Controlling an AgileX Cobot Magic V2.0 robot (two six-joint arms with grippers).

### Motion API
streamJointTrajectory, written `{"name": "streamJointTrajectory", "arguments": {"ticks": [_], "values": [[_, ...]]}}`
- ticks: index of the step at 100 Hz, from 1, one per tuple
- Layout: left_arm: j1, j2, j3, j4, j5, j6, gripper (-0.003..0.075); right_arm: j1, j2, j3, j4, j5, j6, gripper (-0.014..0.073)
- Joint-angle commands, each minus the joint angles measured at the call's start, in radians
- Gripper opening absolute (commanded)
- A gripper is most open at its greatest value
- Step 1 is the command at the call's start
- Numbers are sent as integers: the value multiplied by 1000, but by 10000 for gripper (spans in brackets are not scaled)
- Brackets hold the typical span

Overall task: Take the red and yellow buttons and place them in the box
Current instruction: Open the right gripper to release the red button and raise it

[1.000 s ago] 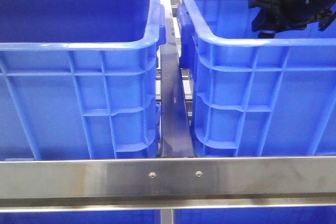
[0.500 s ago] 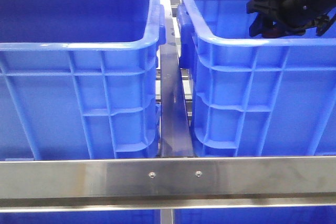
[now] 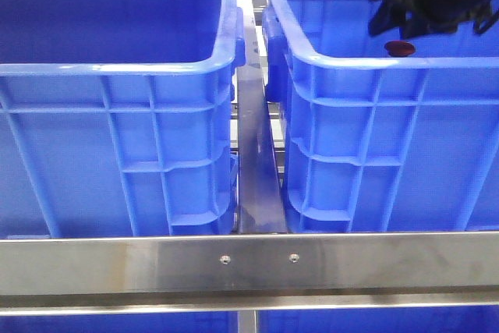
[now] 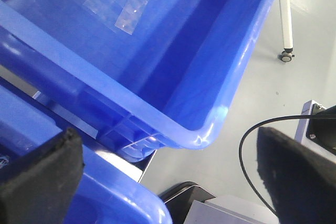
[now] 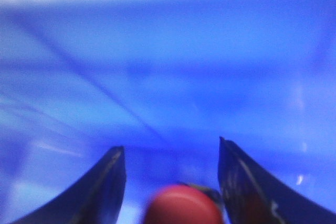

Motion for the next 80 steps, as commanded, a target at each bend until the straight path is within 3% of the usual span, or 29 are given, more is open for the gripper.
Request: {"name": "streamJointTrajectory", "arguments": {"ticks": [1,44,80], "values": [[-9,-45,-30,-44,-18,1,617,-3,-103,-13,-16,22,-11,427],[-9,-45,-30,-44,-18,1,617,-3,-498,320,-17,16,-11,404],[-9,-45,-30,-44,-17,1,617,-3,-914,637,-17,52,-11,89]]}}
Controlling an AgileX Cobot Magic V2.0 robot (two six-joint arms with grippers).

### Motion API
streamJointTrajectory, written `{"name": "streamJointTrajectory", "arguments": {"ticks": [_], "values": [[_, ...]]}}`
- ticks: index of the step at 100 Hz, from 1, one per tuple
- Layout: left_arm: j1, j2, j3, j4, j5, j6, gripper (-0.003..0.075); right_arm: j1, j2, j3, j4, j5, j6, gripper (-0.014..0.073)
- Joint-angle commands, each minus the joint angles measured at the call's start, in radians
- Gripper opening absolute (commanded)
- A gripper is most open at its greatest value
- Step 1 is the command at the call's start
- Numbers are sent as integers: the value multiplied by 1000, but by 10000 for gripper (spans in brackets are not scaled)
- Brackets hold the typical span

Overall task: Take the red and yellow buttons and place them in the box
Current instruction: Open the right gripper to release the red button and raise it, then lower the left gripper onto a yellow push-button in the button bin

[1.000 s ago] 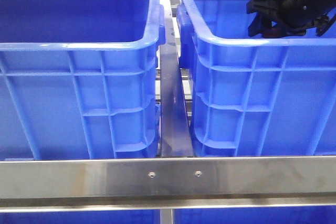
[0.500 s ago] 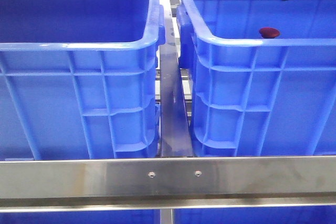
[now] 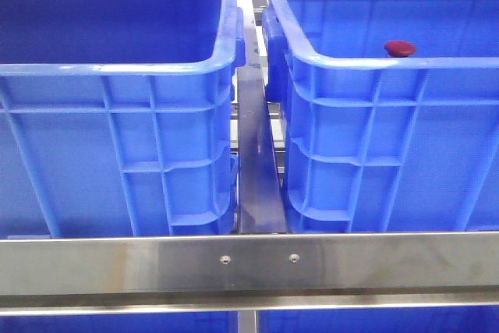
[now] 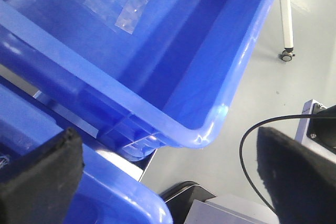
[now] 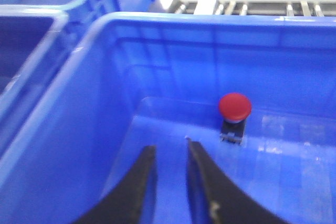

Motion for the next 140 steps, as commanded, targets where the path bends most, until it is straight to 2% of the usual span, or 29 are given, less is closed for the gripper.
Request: {"name": "streamJointTrajectory", "arguments": {"ticks": [1,13,25,43,65,79,95,100,112,140], "values": [[-9,-45,-30,-47,-17,0,617,-3,-123,39,11,20,-11,83],[-9,-45,-30,-47,-17,0,617,-3,-255,125,11,32,-11,0],[-9,-45,-30,-41,-17,0,617,-3,-372,186,12,28,-11,-41],[21,-50,-30,-7,-14,-15,617,-3,-466,228,12,25,-11,-41],[136,-62,-30,21,-10,-38,617,-3,-468,230,12,26,-11,-41],[204,-62,-30,174,-27,-156,617,-3,-468,230,12,26,-11,-41],[220,-60,-30,498,-47,-462,617,-3,-468,230,12,26,-11,-41],[220,-57,-30,552,-43,-530,617,-3,-468,230,12,26,-11,-41],[220,-36,-30,579,-45,-598,617,-3,-468,230,12,26,-11,-41],[220,82,-30,575,-59,-609,617,-3,-468,230,12,26,-11,-41]]}}
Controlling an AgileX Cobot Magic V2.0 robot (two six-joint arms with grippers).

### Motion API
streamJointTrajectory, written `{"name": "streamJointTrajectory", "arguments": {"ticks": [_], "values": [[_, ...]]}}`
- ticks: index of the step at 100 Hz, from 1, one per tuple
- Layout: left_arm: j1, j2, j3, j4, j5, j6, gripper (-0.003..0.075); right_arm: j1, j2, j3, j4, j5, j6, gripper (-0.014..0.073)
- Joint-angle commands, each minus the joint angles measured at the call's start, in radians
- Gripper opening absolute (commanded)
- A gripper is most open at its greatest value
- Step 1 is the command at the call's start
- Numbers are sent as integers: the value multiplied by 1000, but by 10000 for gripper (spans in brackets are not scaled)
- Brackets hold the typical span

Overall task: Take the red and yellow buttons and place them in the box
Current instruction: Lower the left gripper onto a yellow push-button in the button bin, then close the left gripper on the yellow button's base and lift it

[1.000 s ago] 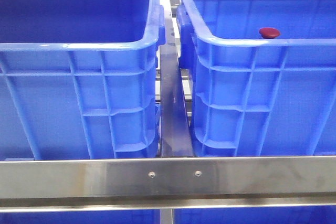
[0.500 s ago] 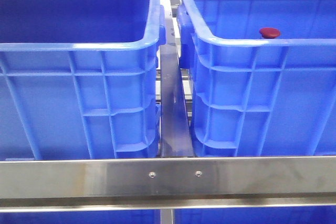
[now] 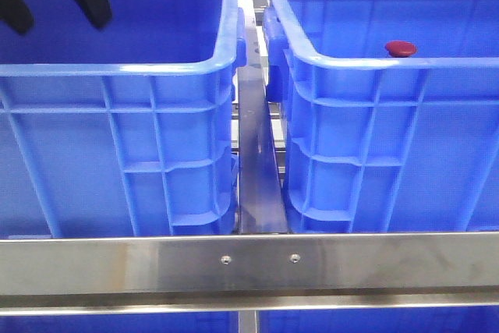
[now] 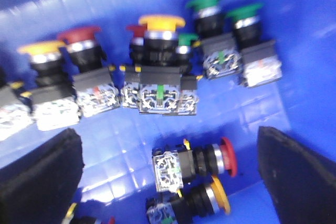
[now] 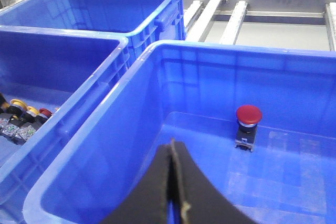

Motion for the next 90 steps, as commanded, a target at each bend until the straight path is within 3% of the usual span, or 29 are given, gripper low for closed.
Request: {"name": "streamJointTrajectory", "arguments": {"ticks": [1,37,80,90], "values": [[-1,0,-30,-16,-57,-13,617,-3,-4,-25,22,-11,-9,-41],[-1,142,-30,-45,-182,-13,617,-3,-4,-25,22,-11,-9,-41],[-1,216,-30,-49,-216,-13,617,-3,-4,-25,22,-13,-9,-41],[-1,216,-30,-49,-232,-13,552,-3,-4,-25,22,-13,-9,-41]]}}
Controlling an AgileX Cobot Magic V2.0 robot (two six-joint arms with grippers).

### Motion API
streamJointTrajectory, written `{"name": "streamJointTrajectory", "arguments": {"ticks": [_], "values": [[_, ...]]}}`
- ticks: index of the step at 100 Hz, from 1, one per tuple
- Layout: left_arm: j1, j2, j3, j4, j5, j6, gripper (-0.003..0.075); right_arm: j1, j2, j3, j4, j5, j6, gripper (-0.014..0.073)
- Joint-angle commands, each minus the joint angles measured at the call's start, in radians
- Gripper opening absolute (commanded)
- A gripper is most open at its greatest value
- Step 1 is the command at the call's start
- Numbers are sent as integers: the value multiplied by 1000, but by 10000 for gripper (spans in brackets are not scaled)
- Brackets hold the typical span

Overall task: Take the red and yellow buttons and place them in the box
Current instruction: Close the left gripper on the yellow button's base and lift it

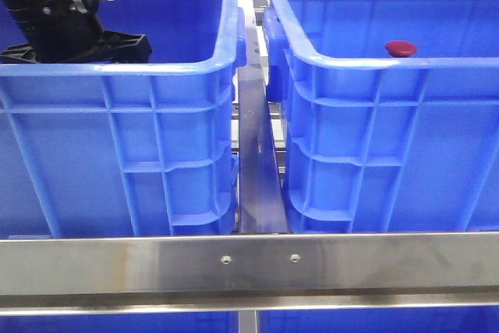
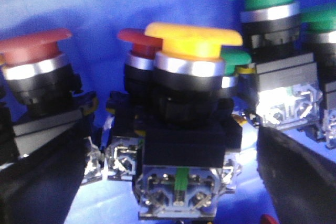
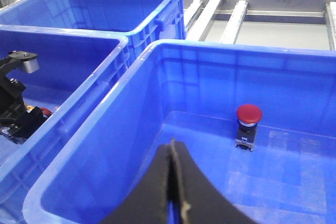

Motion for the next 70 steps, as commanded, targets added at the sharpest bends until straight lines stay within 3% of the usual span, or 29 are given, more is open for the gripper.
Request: {"name": "streamJointTrajectory", "arguments": {"ticks": [1,23,40,70], "values": [[-1,-40,-28,-19,-48,-9,544,-3,-4,-26,22,-13,-9,-41],[-1,-43,-28,-19,-48,-9,183,-3,-4,-26,22,-14,-9,-41],[-4,-59,-28,-19,-48,-9,-6,-3,-4,-26,22,-14,-9,-41],[-65,-213,-28,-22,-56,19,-20,-3,-4,-26,22,-14,-9,-41]]}}
